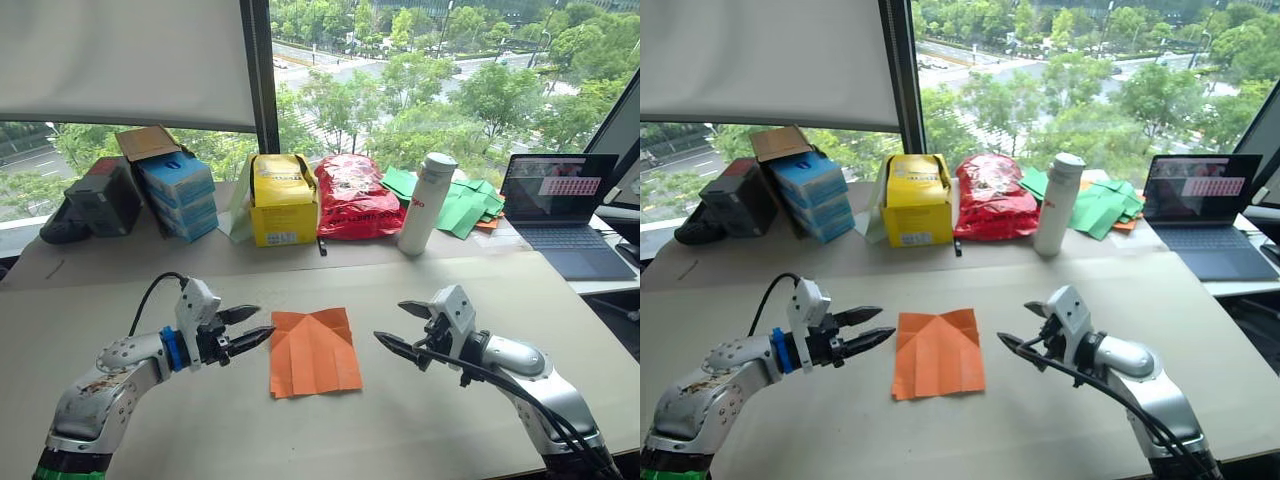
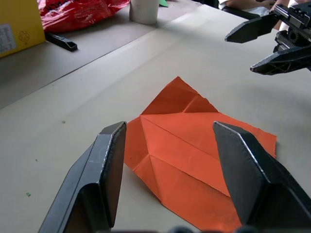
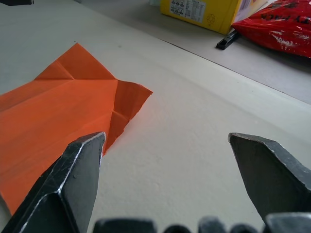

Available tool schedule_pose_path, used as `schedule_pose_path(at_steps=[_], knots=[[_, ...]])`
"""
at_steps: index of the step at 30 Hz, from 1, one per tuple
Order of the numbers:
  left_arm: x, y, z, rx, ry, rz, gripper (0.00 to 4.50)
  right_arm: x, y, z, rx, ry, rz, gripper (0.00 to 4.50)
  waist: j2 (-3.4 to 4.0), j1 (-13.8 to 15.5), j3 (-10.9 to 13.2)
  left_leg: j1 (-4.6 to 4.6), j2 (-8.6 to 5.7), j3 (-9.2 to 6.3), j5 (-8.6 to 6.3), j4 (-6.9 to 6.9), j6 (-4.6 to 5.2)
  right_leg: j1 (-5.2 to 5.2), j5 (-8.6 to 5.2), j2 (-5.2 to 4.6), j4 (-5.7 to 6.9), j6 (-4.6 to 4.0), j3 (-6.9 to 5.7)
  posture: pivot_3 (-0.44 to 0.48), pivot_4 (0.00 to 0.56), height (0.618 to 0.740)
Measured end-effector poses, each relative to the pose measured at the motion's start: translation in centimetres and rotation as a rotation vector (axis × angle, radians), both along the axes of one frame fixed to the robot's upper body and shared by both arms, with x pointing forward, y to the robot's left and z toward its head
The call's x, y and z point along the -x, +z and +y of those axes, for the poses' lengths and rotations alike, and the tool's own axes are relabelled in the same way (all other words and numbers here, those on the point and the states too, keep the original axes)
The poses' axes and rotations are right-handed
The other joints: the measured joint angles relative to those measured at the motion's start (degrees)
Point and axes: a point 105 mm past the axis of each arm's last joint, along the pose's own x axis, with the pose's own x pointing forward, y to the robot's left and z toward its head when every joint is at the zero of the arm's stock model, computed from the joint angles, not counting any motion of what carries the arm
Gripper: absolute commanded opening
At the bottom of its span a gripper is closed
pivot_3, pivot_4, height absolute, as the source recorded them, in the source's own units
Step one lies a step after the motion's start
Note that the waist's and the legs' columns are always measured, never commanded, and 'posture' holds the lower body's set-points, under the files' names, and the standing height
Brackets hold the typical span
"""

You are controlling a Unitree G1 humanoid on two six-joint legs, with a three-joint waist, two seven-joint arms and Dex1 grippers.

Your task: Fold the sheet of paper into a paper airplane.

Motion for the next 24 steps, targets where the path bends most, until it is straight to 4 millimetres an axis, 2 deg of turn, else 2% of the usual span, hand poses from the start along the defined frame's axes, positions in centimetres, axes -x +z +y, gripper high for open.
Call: schedule_pose_path(at_steps=[6,9,15,21,24], knots=[[-0.6,-2.6,-1.7,-0.124,-0.091,0.016,0.01,0.2,-0.7,0.0,0.031,-0.009,0.011,4.5,0.0,-0.1,0.0,-0.01,-0.01,0.01,0.0,0.0,0.0,-0.02,0.0,0.0,0.01,0.0,0.02,0.0,0.15,0.74],[-0.9,-4.2,-2.3,-0.175,-0.108,0.03,0.01,0.5,-0.9,0.3,0.057,0.0,0.005,4.5,0.0,-0.1,0.0,-0.01,-0.01,0.01,-0.01,0.0,0.02,-0.02,0.0,0.0,0.01,0.0,0.02,0.0,0.15,0.74],[-1.0,-5.8,-2.5,-0.255,-0.135,0.048,0.01,0.9,-1.2,0.8,0.112,0.019,0.021,4.5,0.0,0.0,0.0,-0.01,-0.01,0.02,-0.03,0.0,0.07,-0.02,0.0,0.0,0.01,0.0,0.01,0.0,0.15,0.74],[-1.2,-6.0,-2.7,-0.29,-0.152,0.018,0.01,2.2,-0.9,1.8,0.158,0.09,0.035,4.5,0.01,0.3,0.0,-0.01,-0.01,-0.01,-0.06,0.01,0.11,0.0,0.0,-0.01,0.01,0.0,0.0,0.0,0.15,0.74],[-1.3,-6.1,-2.7,-0.301,-0.164,0.014,0.0,3.4,-0.2,2.9,0.175,0.155,0.035,3.75,0.02,0.3,0.0,0.0,-0.01,-0.01,-0.08,0.02,0.16,0.01,0.0,-0.01,0.01,0.01,-0.01,0.0,0.15,0.74]])
